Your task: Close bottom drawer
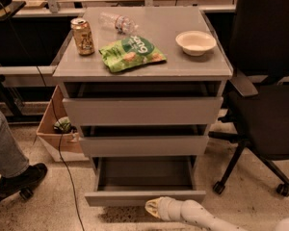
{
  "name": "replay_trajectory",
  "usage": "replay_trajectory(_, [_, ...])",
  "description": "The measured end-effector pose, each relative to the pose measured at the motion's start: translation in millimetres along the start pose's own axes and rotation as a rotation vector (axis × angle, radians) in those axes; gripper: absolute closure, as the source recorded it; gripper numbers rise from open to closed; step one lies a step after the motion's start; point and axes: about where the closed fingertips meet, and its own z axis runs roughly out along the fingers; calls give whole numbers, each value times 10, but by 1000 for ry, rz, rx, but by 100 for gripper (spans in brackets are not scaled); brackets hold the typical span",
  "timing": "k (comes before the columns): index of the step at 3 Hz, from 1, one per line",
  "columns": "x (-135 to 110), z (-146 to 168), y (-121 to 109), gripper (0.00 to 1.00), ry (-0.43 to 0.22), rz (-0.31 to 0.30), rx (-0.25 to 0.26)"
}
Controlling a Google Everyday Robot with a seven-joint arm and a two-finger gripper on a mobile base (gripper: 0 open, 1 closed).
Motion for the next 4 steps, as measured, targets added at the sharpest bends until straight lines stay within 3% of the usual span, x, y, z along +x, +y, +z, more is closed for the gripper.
replay_trajectory(1, [142,189,-150,100,-31,-19,63])
replay_trajectory(4, [186,517,-465,100,-87,-68,163])
